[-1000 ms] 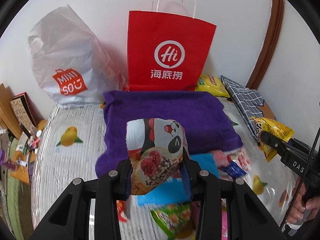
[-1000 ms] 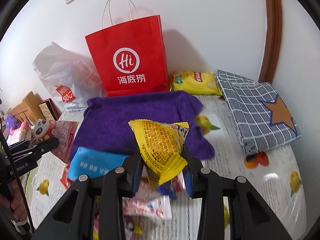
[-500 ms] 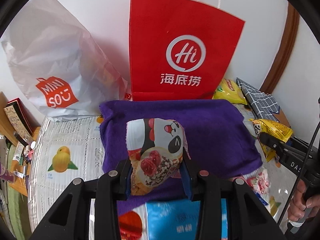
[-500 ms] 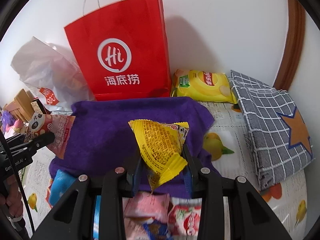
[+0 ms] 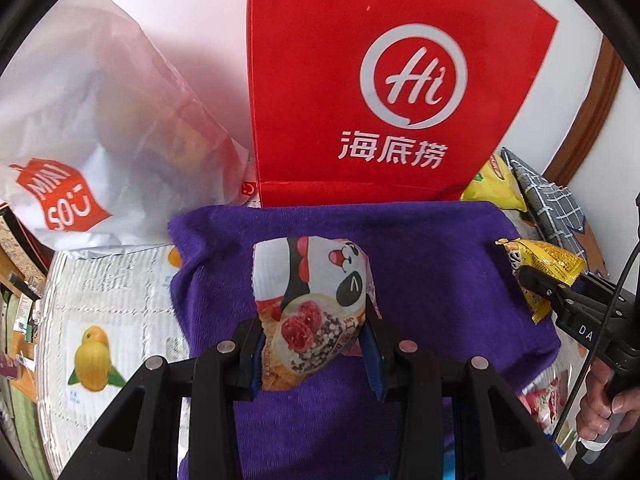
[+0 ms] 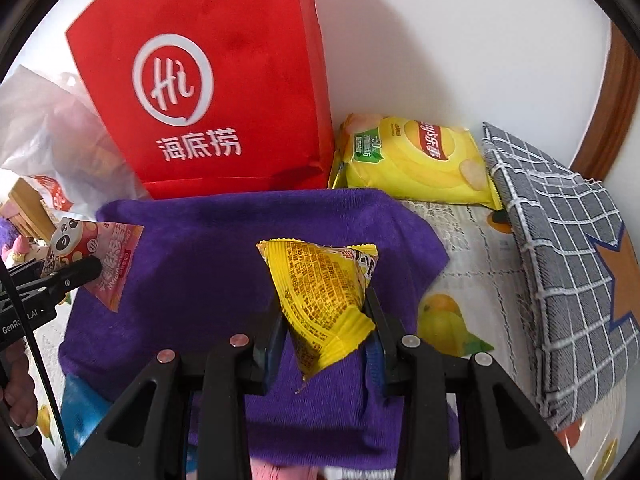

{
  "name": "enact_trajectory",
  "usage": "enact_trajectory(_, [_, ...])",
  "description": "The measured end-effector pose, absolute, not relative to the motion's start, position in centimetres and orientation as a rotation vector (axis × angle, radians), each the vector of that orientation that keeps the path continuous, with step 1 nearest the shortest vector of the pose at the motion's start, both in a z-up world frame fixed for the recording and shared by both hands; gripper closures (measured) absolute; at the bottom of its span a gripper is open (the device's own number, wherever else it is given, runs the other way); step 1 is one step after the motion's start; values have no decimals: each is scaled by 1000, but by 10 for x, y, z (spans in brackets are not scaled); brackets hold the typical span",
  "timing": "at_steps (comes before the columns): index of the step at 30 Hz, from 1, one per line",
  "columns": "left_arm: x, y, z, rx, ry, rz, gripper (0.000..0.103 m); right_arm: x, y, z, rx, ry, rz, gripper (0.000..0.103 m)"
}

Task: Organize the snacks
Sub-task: 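Carry both held snacks onto the purple towel and lower them, then open both tools to release the snacks on the towel and withdraw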

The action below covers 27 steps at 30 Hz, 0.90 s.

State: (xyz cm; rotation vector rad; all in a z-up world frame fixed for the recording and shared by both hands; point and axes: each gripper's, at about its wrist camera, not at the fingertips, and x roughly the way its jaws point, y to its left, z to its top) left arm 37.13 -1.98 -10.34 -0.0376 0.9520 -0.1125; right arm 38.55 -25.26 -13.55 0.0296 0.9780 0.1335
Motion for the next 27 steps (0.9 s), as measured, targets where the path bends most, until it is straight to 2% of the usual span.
enact_trajectory(19, [402,-31,-134,-25,1028,-134,65,412,-254,-166,13,1046,115,66])
enact_trajectory(21, [403,-31,-136,-27,1038,-135,65,411,-253,-165,7,1044,118,64])
enact_trajectory(23, [403,-33,-136,-27,1042,-139,65,410,-252,-164,9,1039,121,54])
enact_trajectory(25, [401,-34,-134,-22,1044,-143,64,407,-254,-159,17,1029,121,48])
enact_trajectory(27, [399,-33,-131,-26,1060,-147,55,403,-255,-152,20,1017,126,44])
